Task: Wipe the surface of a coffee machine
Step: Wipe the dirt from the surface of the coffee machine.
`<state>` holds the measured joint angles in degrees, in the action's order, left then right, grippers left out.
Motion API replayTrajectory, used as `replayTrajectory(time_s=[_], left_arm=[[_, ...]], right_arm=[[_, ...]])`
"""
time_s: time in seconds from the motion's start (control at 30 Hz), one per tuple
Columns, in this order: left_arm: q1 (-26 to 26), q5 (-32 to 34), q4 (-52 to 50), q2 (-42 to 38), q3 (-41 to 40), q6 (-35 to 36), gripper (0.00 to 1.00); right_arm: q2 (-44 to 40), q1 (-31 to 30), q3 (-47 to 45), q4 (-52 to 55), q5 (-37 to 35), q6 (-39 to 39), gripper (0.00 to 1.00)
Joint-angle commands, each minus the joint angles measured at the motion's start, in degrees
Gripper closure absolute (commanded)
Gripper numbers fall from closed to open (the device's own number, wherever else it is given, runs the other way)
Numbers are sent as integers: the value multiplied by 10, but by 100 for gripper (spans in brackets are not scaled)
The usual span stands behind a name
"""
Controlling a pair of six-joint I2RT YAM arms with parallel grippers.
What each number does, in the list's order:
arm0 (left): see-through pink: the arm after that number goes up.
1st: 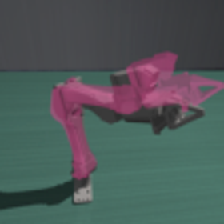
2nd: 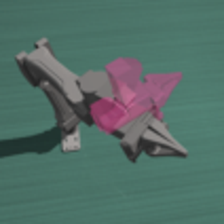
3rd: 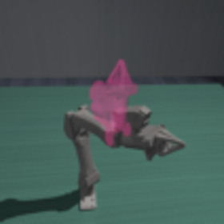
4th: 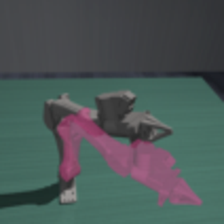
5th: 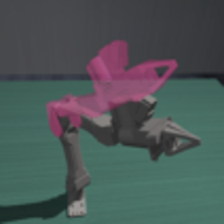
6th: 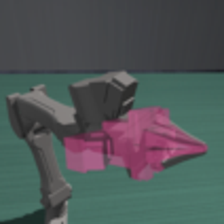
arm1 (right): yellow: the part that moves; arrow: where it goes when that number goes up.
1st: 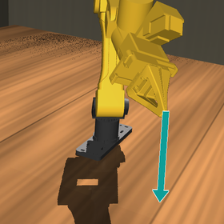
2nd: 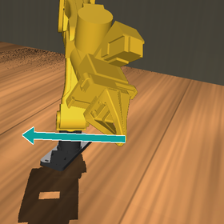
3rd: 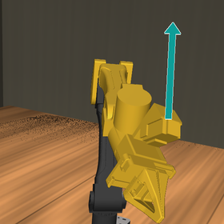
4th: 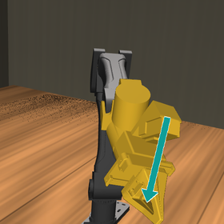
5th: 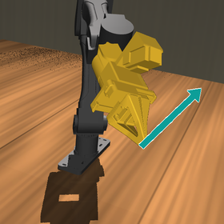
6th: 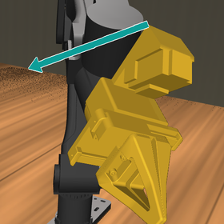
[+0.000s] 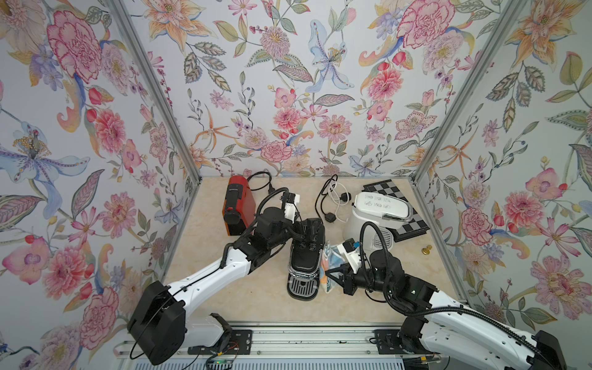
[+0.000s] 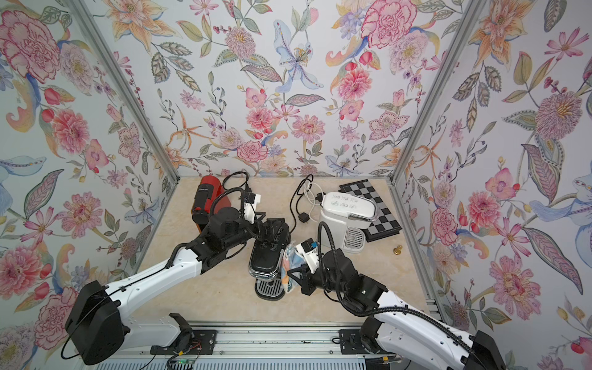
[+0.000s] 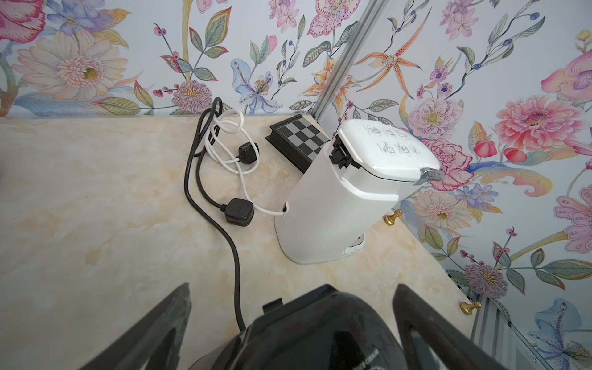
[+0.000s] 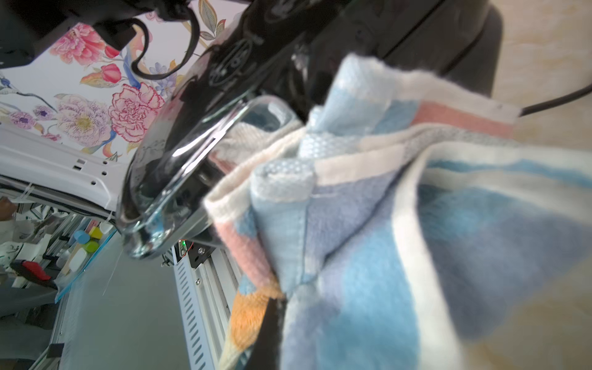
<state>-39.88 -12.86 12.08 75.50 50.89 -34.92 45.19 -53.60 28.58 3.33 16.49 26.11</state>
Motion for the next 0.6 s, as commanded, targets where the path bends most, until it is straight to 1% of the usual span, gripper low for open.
replayTrajectory(time_s=[0.0, 0.13, 0.27, 0.37, 0.5, 0.57], left_arm=[[-7, -11, -85, 25, -44, -5, 1], [-8, -2, -83, 16, -49, -3, 1], [-8, 3, -82, 14, -49, 2, 1], [-8, 3, -75, 14, -51, 5, 1], [-8, 4, -68, 9, -58, 5, 1], [-9, 6, -64, 3, -64, 5, 1]], right_arm=[[-1, -44, -2, 5, -40, 13, 100], [37, -108, 14, 3, -71, 8, 100], [73, -159, 32, 2, -90, -5, 100], [88, -203, 49, -3, -127, -25, 100], [107, -238, 73, -14, -168, -43, 100], [120, -251, 85, -26, -176, -52, 100]])
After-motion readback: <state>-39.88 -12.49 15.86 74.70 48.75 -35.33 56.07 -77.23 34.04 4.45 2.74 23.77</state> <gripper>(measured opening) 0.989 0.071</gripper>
